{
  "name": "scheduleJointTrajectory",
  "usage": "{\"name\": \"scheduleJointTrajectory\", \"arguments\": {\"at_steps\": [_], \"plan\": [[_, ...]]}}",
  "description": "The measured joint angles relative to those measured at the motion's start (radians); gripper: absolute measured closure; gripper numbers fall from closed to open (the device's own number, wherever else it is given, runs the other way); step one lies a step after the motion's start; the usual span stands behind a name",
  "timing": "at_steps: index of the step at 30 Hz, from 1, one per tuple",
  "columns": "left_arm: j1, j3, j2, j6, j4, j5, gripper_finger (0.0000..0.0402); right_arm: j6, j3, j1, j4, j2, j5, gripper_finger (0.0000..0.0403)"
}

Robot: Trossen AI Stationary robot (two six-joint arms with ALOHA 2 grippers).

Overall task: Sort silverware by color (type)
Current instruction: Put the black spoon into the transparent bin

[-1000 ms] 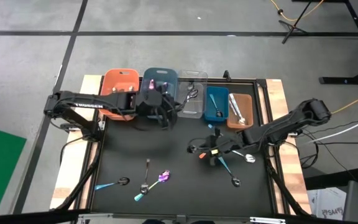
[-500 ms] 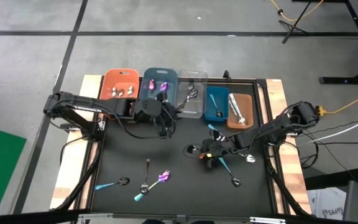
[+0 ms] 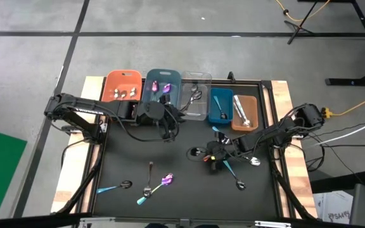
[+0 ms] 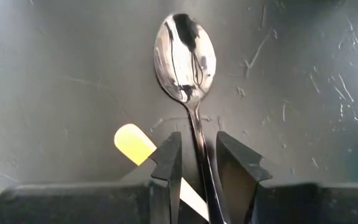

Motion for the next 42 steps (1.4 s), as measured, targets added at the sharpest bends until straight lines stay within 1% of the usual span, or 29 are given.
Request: {"name": "scheduleJointTrajectory", "arguments": {"at_steps": [8,16,22,25,33,38,42], "plan": [[0.000,0.000,0.000,-0.005,0.000,0.000,0.0301,0.000,0.000,0.000,-0.038,0.000,0.000,0.0315],[0.000,0.000,0.000,-0.005,0.000,0.000,0.0301,0.000,0.000,0.000,-0.039,0.001,0.000,0.0315],[0.000,0.000,0.000,-0.031,-0.001,0.010,0.0301,0.001,0.003,0.000,-0.027,0.043,0.000,0.0315],[-0.007,0.000,0.000,-0.050,-0.005,0.010,0.0301,0.030,0.004,0.001,-0.020,0.061,0.000,0.0315],[-0.060,0.000,-0.002,-0.050,-0.055,0.008,0.0301,0.058,0.003,0.000,-0.014,0.064,-0.002,0.0315],[-0.103,-0.001,-0.031,-0.049,-0.058,0.006,0.0301,0.058,0.001,0.000,0.008,0.065,-0.006,0.0316],[-0.130,-0.001,-0.071,-0.050,-0.073,-0.001,0.0301,0.058,0.000,0.000,0.017,0.065,-0.006,0.0334]]}}
